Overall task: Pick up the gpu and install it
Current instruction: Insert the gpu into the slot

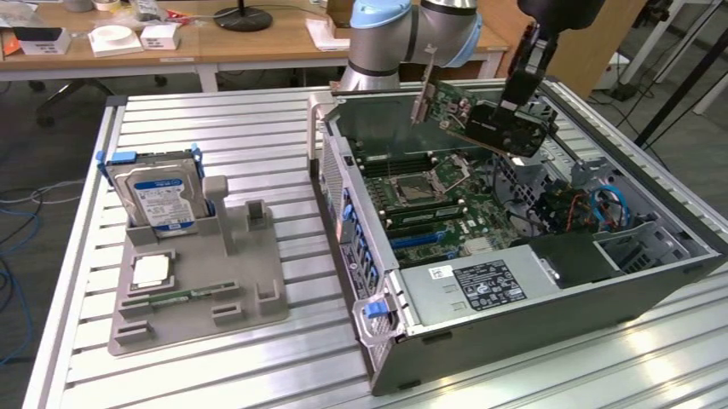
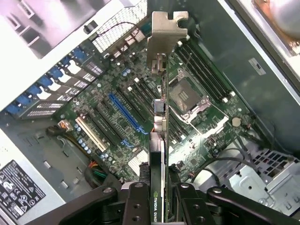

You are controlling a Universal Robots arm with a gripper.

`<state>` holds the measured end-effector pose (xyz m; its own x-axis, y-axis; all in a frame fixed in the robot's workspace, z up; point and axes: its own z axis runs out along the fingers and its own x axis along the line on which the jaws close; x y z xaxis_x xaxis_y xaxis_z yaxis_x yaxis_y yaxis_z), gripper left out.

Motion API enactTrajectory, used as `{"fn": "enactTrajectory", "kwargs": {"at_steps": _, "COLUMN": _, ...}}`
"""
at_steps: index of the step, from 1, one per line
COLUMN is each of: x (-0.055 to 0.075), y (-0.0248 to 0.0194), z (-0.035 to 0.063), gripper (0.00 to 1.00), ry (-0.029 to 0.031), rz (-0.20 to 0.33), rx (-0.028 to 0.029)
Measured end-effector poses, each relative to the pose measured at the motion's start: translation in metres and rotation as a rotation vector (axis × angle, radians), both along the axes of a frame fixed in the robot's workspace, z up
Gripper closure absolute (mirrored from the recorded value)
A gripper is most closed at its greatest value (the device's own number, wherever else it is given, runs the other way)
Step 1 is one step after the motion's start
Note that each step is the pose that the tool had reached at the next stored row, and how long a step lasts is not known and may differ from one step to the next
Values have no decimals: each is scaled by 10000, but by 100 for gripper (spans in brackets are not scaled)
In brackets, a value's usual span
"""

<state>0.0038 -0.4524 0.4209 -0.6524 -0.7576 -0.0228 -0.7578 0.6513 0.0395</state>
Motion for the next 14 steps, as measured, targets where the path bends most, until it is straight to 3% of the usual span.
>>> {"fn": "enactTrajectory", "kwargs": {"at_steps": 14, "x": 0, "y": 0, "z": 0, "gripper": 74, "ry": 0, "rz": 1365, "rx": 1}}
